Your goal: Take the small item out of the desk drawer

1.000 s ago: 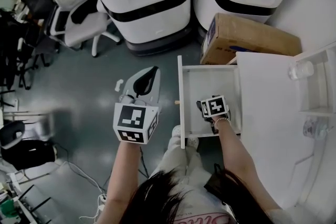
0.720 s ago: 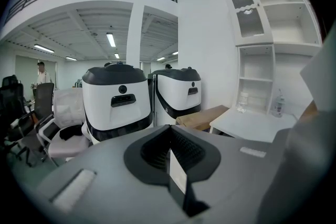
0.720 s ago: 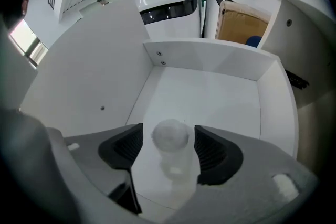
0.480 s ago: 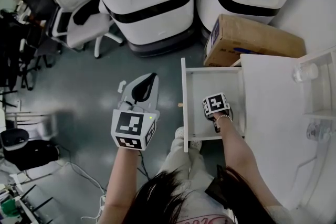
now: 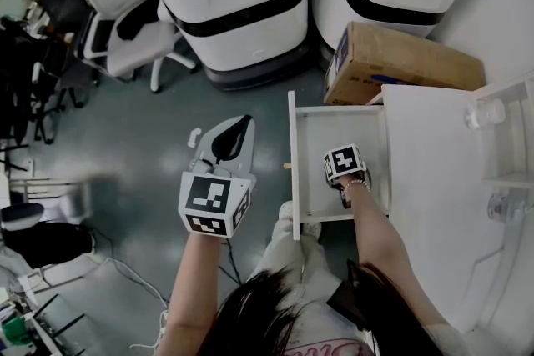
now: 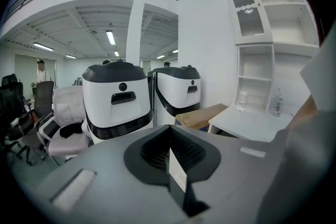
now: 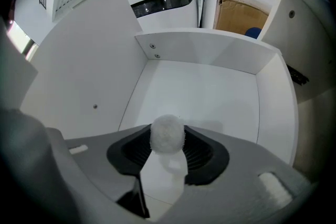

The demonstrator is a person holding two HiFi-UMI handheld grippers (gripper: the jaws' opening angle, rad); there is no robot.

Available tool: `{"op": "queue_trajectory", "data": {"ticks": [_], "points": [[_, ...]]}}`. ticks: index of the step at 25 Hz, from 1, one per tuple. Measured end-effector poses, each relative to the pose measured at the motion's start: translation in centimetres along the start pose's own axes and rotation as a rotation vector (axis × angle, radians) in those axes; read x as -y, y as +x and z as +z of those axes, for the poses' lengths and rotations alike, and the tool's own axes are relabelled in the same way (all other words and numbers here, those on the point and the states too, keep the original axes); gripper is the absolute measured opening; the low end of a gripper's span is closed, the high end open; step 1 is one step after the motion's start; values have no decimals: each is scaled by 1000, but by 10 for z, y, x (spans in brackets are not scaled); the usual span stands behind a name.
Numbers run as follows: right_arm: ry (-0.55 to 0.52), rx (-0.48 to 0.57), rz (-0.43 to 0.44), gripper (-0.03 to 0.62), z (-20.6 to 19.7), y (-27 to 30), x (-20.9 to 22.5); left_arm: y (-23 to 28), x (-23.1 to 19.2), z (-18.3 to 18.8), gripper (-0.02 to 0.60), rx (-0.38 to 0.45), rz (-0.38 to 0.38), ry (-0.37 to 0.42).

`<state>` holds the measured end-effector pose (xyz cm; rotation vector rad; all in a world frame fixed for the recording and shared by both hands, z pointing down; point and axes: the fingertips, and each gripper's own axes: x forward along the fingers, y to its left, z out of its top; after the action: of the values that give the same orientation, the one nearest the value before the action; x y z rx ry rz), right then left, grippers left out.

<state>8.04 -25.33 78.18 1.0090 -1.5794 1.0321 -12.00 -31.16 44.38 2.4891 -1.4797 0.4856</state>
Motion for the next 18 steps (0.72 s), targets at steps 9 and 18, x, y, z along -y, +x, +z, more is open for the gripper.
{"op": "queue_trajectory", "data": {"ticks": [9, 18], "points": [[-29, 8, -4, 165, 0, -20, -7, -4, 3, 12, 15, 42, 4, -33], [-28, 44, 2, 165, 10, -44, -11, -9, 7, 30, 15, 81, 8, -45]]}}
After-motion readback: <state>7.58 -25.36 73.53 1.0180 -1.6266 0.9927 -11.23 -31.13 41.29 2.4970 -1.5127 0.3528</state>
